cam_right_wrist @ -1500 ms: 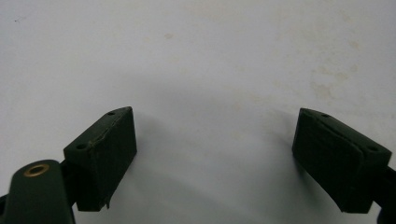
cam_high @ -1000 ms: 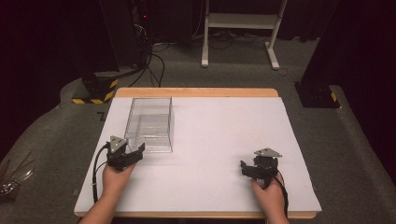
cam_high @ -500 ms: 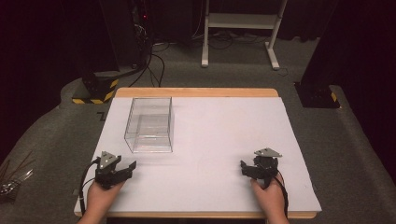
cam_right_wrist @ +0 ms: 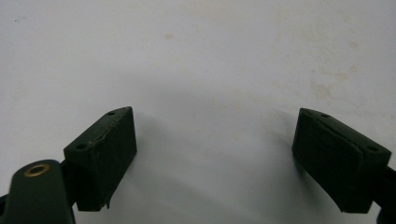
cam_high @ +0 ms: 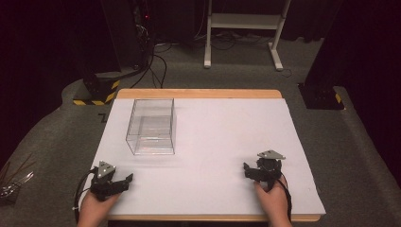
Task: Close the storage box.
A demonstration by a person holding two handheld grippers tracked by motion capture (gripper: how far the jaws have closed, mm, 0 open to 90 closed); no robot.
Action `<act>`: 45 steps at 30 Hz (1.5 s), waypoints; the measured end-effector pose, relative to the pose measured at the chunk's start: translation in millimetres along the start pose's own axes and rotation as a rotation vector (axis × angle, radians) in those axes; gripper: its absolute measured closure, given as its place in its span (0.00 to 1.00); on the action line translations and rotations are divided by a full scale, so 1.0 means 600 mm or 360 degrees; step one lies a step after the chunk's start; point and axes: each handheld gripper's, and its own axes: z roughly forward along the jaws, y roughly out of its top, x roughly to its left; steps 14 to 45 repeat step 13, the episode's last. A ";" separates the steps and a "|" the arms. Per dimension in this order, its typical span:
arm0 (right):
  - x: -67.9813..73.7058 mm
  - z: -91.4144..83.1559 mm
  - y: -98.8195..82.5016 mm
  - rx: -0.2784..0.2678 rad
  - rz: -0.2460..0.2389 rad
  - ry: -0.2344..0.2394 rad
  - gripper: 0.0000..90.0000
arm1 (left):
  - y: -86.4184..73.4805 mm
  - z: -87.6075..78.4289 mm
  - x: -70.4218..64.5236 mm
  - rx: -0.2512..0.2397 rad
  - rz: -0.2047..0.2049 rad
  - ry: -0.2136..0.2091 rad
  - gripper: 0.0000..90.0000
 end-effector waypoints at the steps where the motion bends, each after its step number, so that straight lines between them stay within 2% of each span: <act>1: 0.000 0.000 0.000 0.0000 0.0000 0.0000 0.15 | 0.000 0.000 0.000 0.0000 0.0000 -0.0001 0.26; 45: 0.000 0.000 0.000 0.0000 0.0001 0.0001 0.15 | 0.001 0.001 0.001 0.0004 0.0003 -0.0013 0.25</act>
